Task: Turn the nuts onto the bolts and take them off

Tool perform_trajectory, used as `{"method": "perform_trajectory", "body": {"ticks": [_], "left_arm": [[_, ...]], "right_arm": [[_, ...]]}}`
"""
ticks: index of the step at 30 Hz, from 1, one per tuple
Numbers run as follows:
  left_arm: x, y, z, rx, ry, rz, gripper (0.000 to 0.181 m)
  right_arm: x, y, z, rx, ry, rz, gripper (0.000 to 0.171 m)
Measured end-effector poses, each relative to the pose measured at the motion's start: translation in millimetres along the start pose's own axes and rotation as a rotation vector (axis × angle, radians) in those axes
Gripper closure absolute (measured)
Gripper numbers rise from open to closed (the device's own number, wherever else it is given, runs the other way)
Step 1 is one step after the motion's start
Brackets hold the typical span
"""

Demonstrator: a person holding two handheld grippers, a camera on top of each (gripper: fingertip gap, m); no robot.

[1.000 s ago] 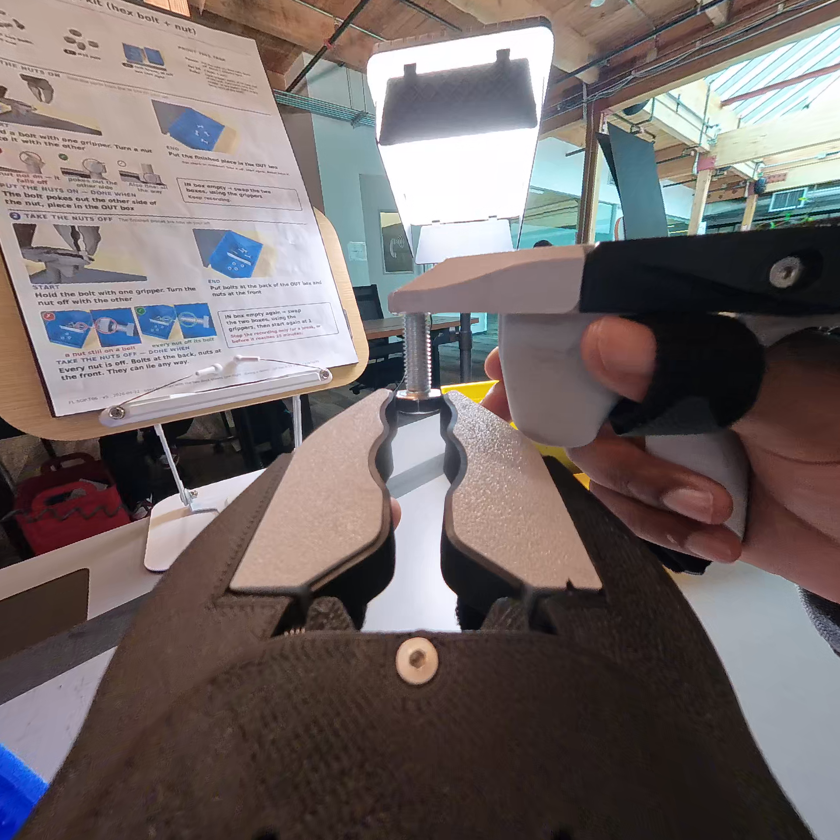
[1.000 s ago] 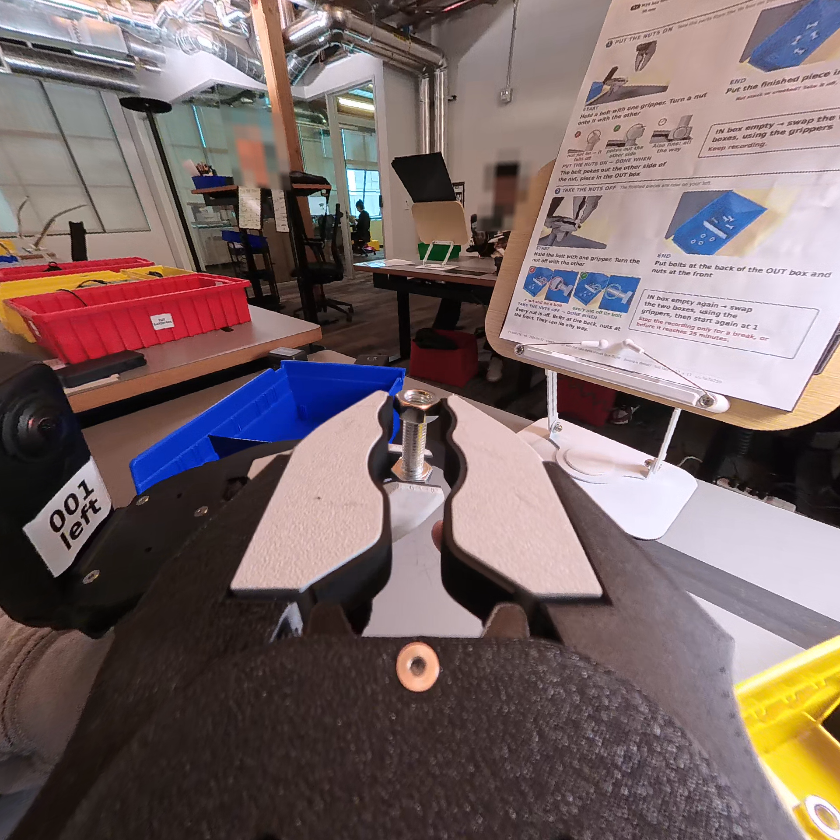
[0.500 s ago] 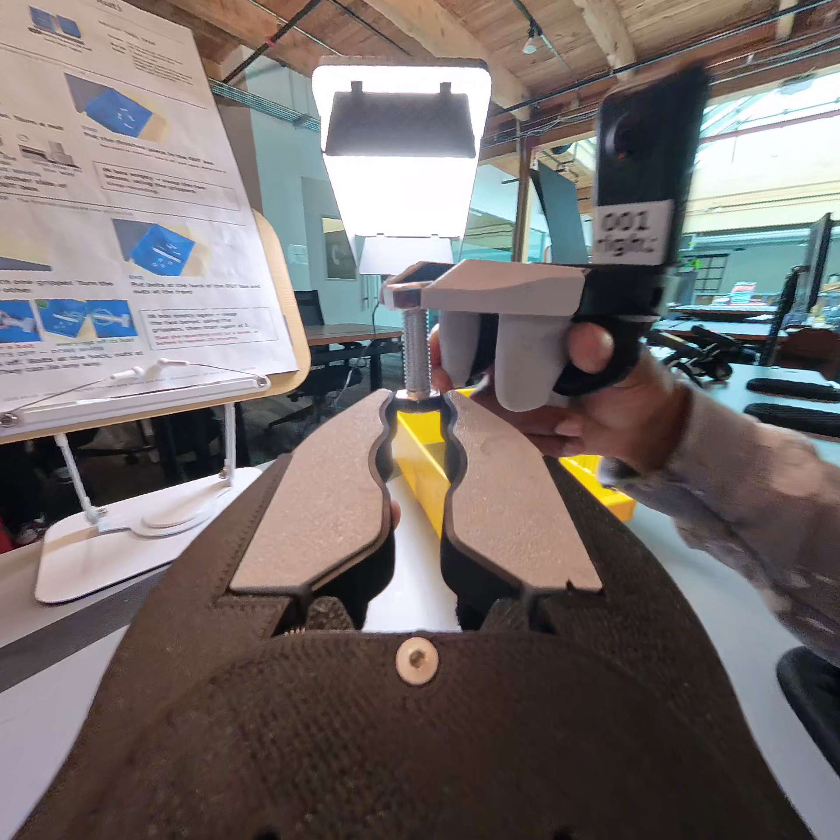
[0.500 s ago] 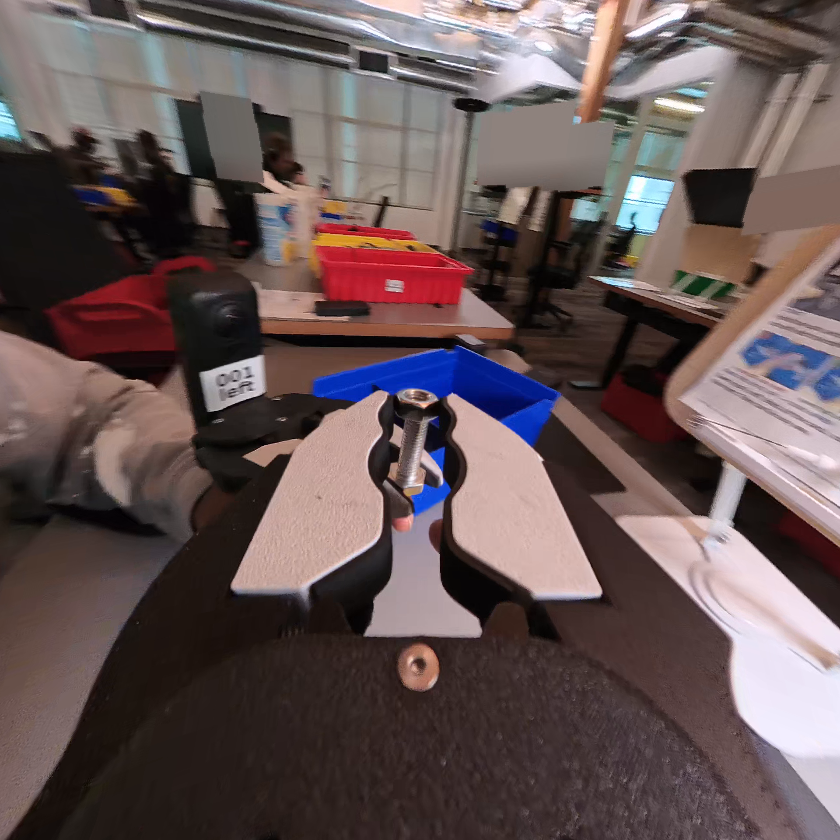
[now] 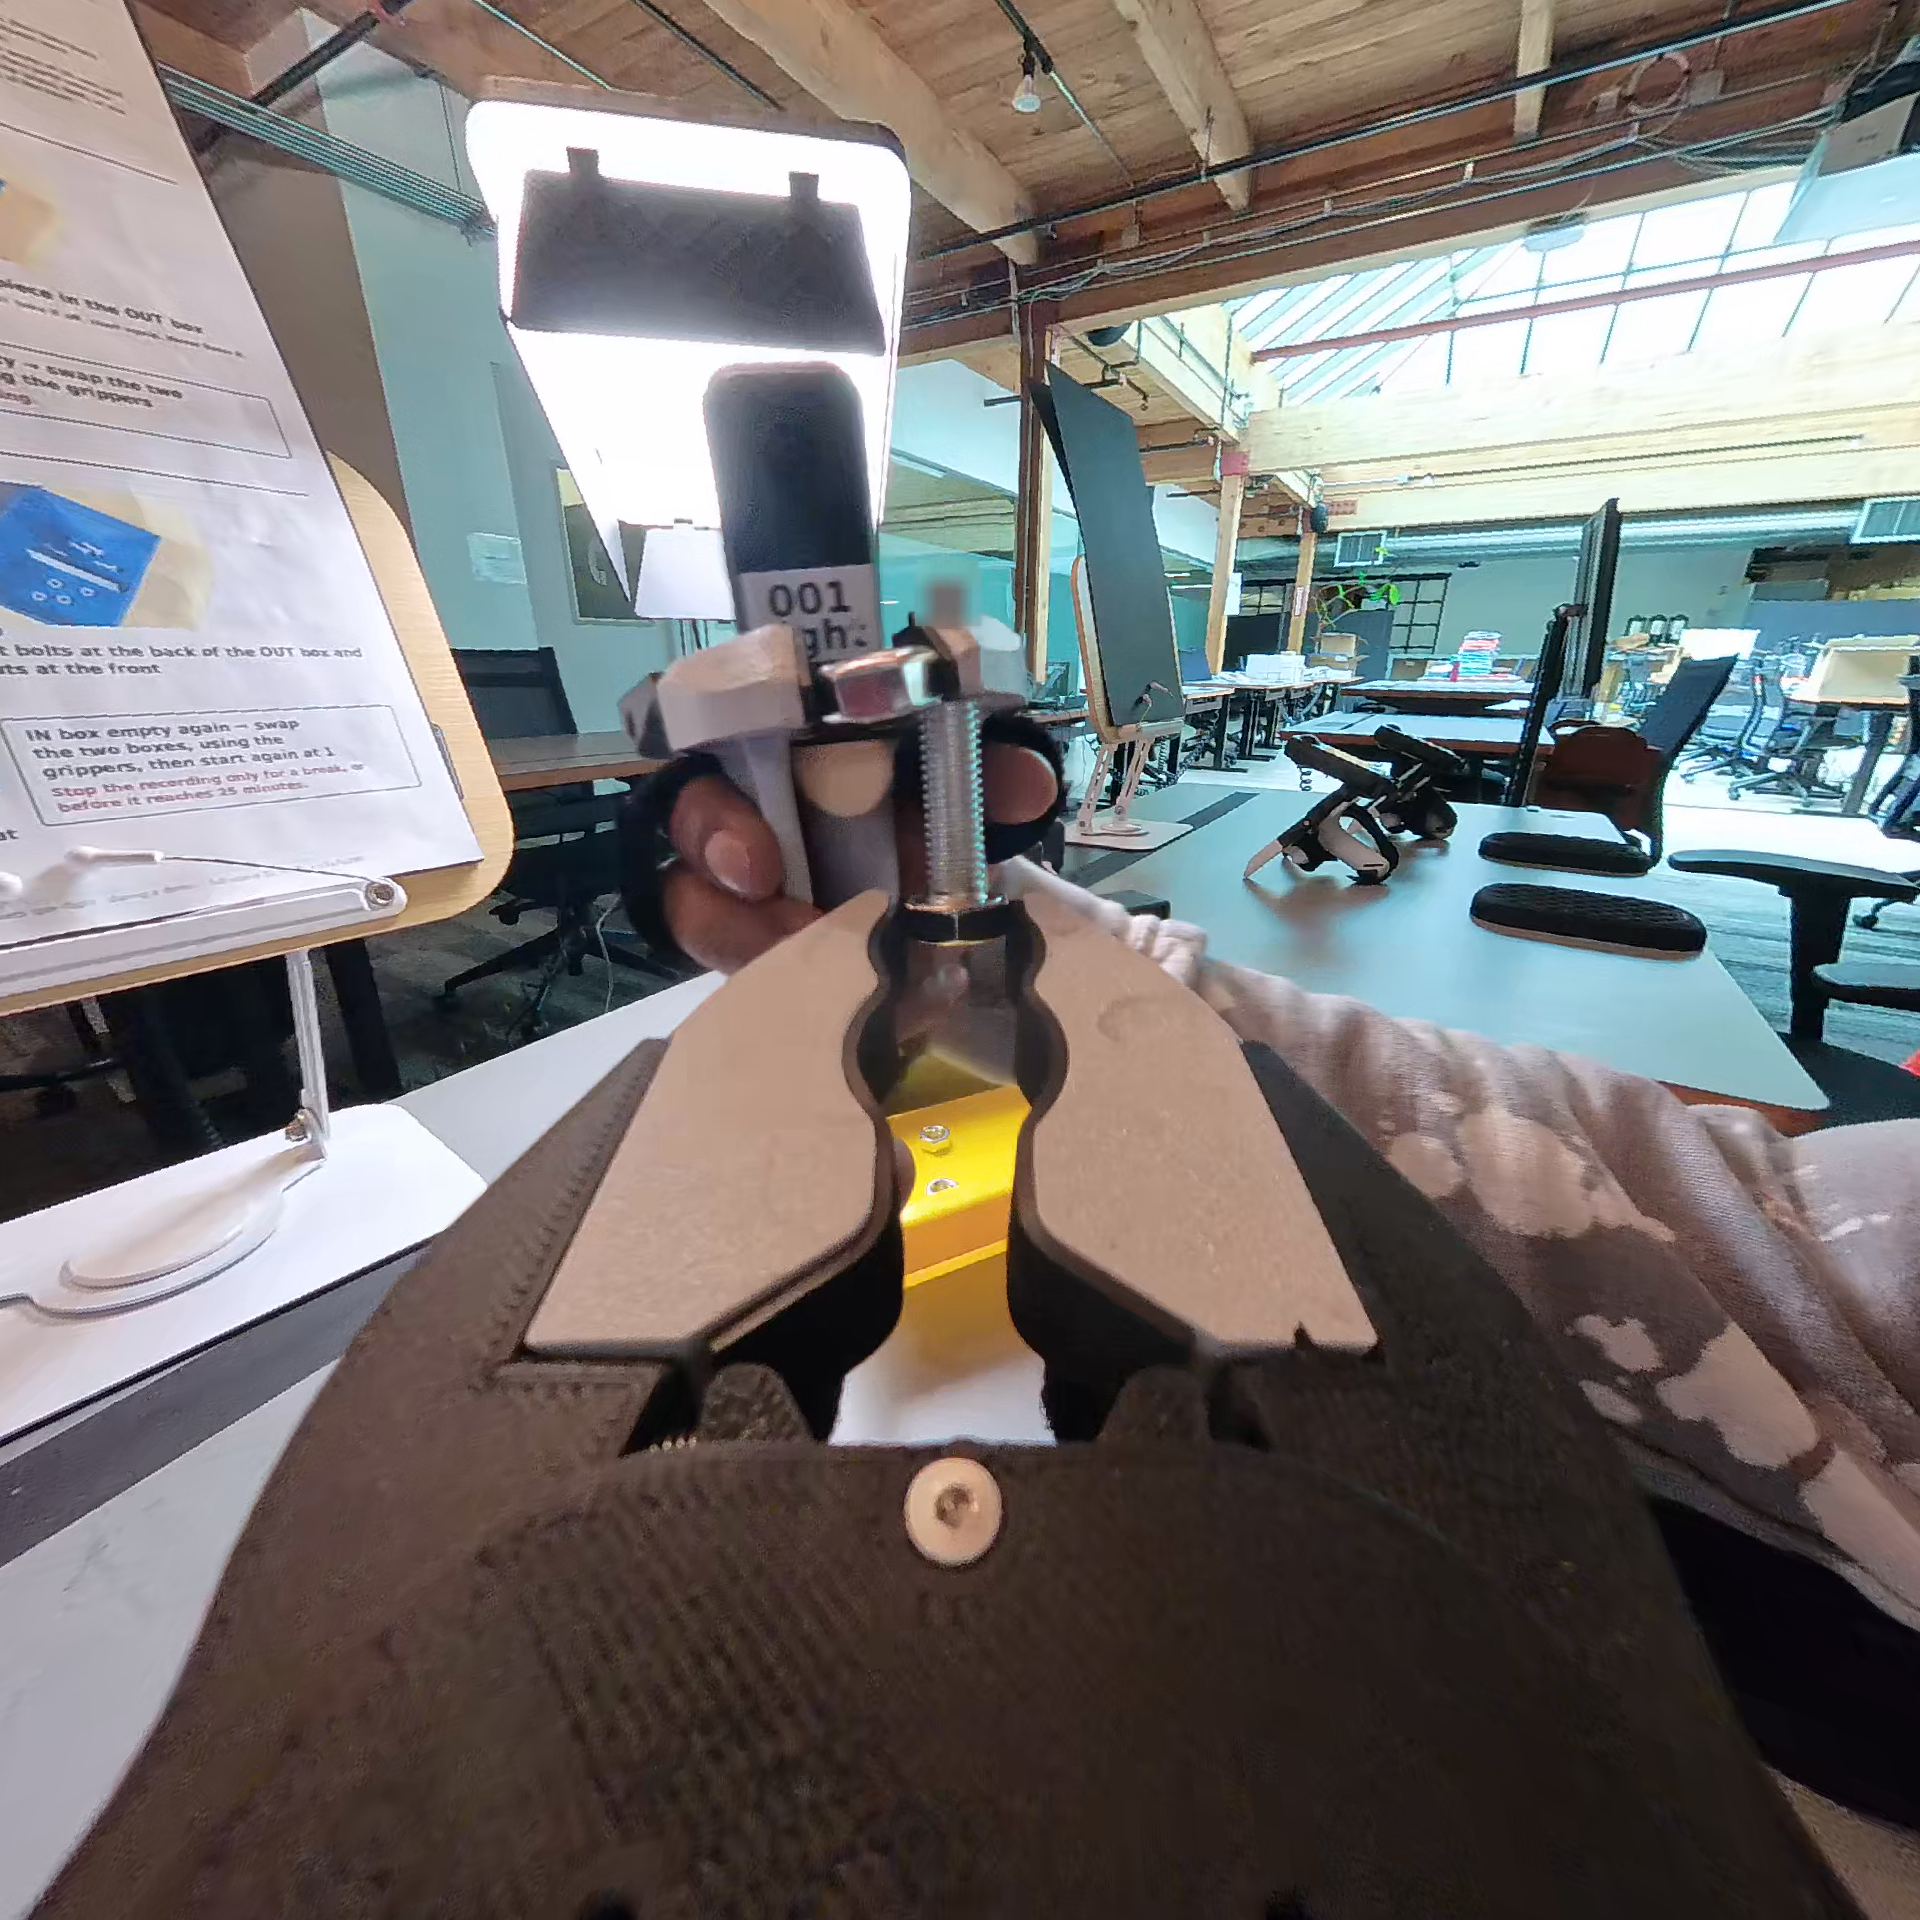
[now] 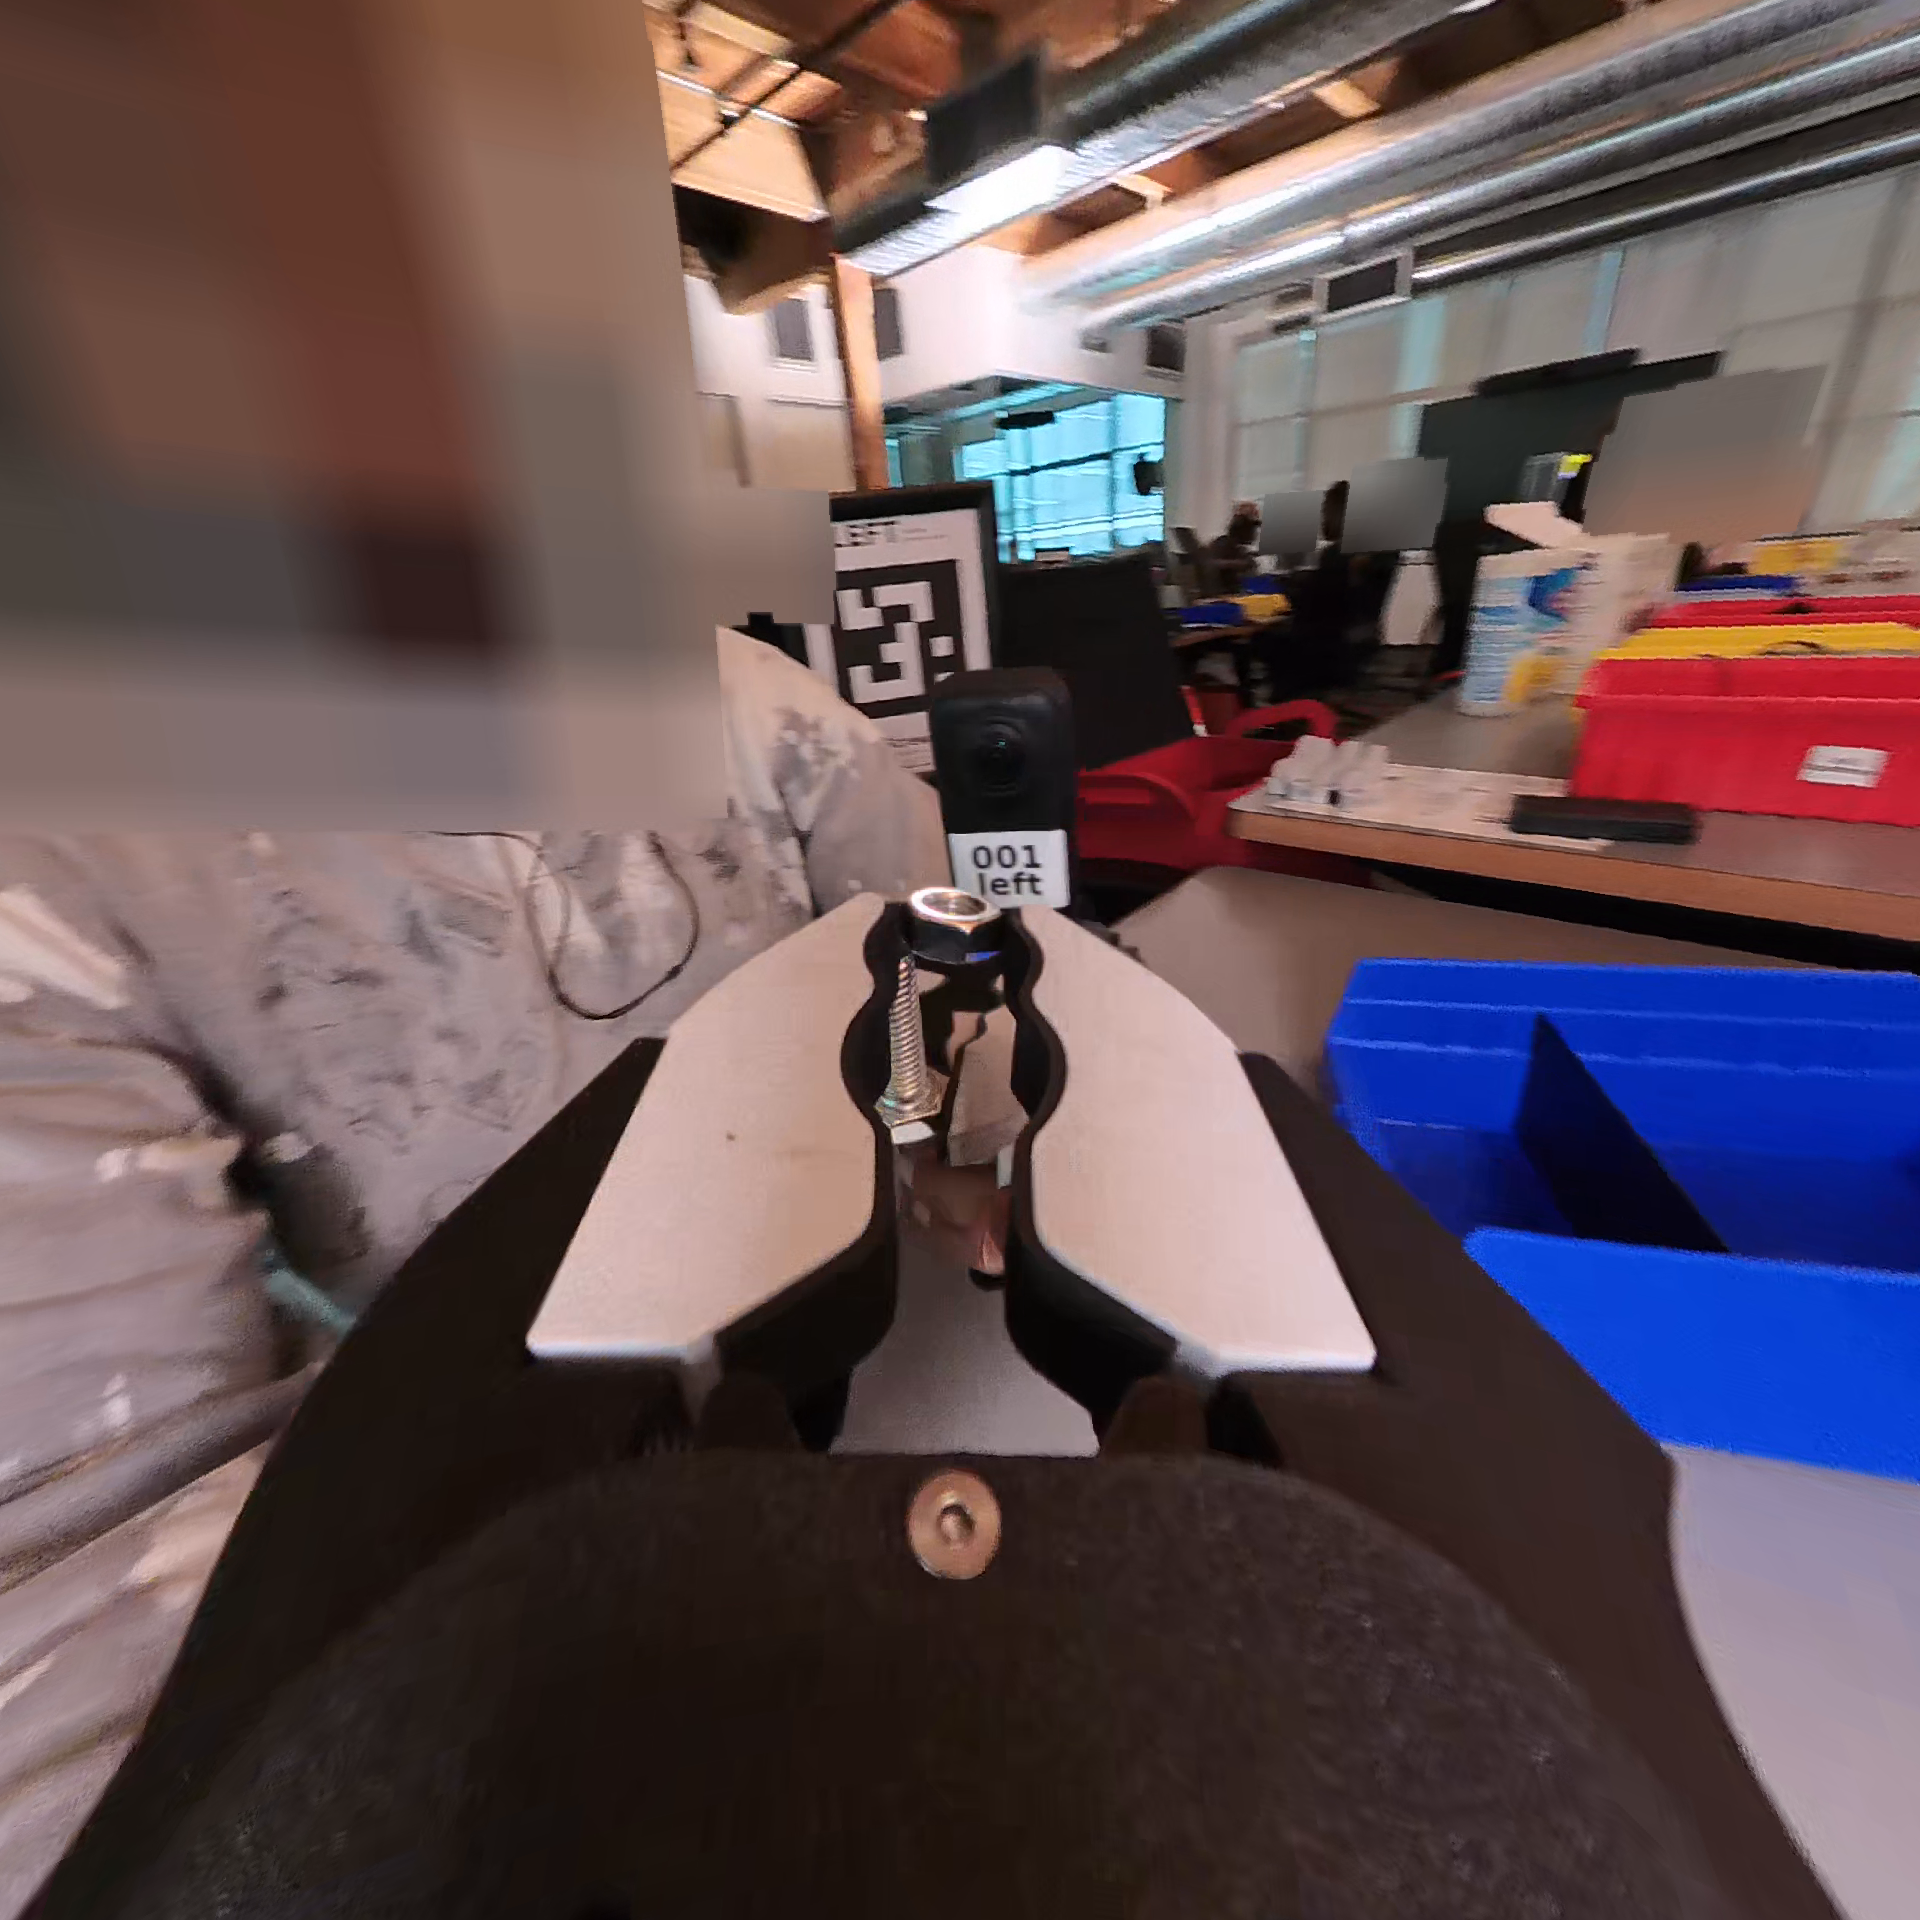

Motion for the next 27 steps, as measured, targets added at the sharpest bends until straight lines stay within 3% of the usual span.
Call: {"method": "perform_trajectory", "body": {"ticks": [5,19,24,27], "left_arm": [[-1,1,2,0.000,-0.009,0.002,0.163],[-5,11,4,-0.013,-0.038,0.040,0.163],[-6,13,4,-0.004,-0.035,0.045,0.163],[-6,14,1,-0.002,-0.018,0.044,0.163]], "right_arm": [[5,0,8,-0.023,0.151,0.016,0.153],[4,22,-4,-0.026,0.062,0.003,0.153],[2,55,-12,-0.083,-0.056,0.012,0.153],[-7,66,-18,-0.090,-0.253,-0.013,0.153]]}}
Point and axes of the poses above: each gripper's, where its closed fingertips meet, x out along the fingers, y out of its top, z = x × y across the jaws, the point moved 9 cm from there along -x, back along the fingers, and after that the axes turned 7 degrees about y, right-handed, at the moved point
